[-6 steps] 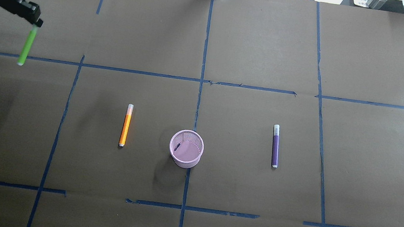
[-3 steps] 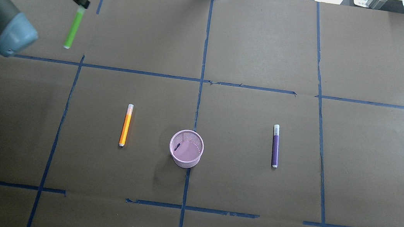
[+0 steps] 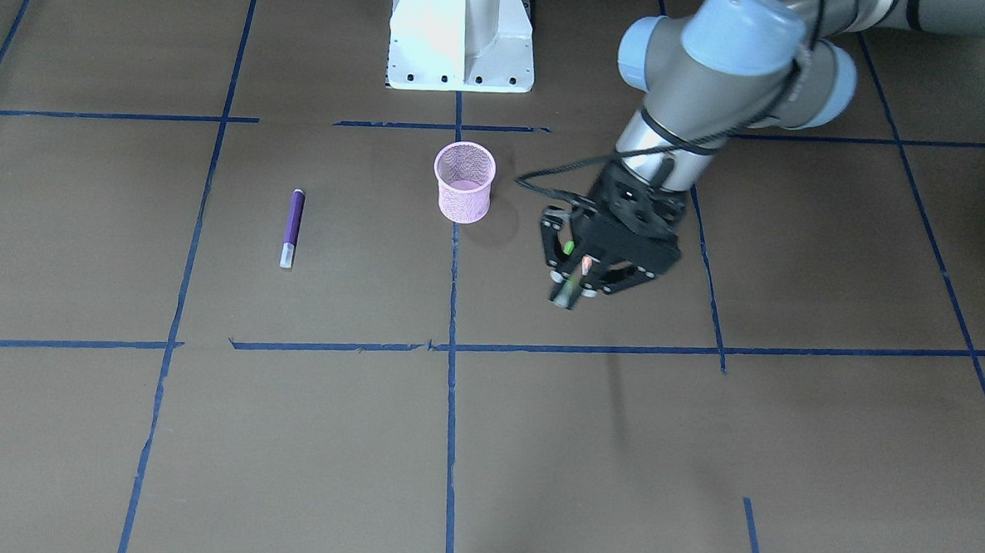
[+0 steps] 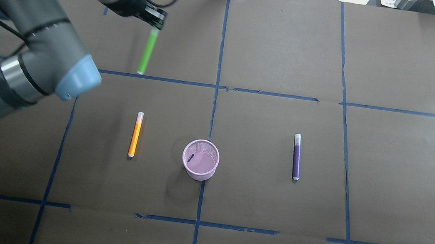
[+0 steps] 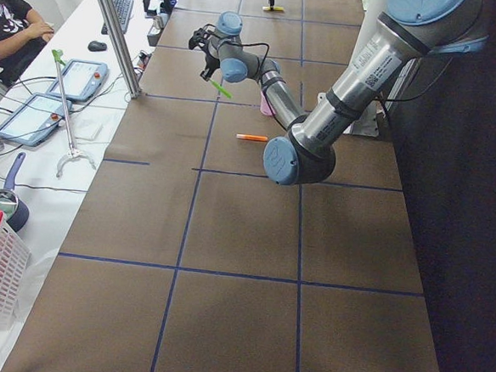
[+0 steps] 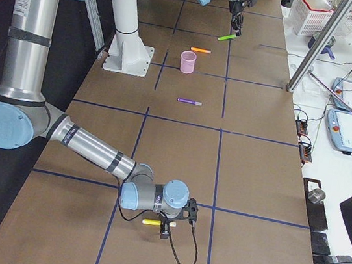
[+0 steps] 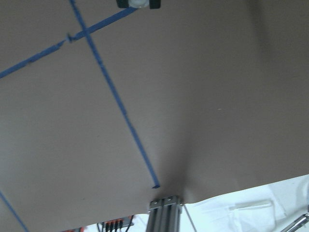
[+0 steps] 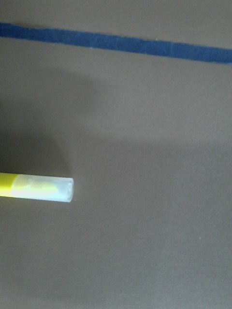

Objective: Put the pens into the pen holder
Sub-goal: 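Lift the green marker and carry it over the pink cup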

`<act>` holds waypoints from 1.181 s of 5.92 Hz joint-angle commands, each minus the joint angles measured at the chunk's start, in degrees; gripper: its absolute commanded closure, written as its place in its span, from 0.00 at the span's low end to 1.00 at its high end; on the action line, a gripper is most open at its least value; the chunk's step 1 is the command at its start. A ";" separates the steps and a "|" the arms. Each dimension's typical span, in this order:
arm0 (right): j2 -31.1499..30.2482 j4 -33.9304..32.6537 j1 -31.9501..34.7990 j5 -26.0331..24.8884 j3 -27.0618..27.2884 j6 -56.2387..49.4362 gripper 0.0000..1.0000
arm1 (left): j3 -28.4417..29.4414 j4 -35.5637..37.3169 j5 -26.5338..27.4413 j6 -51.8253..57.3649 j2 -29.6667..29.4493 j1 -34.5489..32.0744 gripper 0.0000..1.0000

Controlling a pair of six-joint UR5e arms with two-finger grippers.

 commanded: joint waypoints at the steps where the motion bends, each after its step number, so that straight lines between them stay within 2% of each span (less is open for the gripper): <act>1: 0.00 0.00 0.00 -0.02 0.01 -0.02 0.00 | -6.05 -3.55 6.88 -6.07 1.43 6.57 1.00; 3: 0.00 0.00 0.09 -0.02 0.01 -0.02 0.00 | -12.14 -4.59 16.19 -7.94 6.07 14.64 1.00; 4: 0.00 0.00 0.09 -0.11 -0.08 -0.02 0.00 | -11.63 -7.13 20.15 -7.94 6.45 18.43 1.00; 6: -0.09 0.00 0.09 -0.02 -0.08 -0.02 0.00 | -10.84 -7.85 21.07 -7.85 7.32 18.91 1.00; 7: -0.09 0.00 0.09 -0.02 -0.08 -0.02 0.00 | -9.53 -11.16 21.07 -7.68 8.55 19.00 1.00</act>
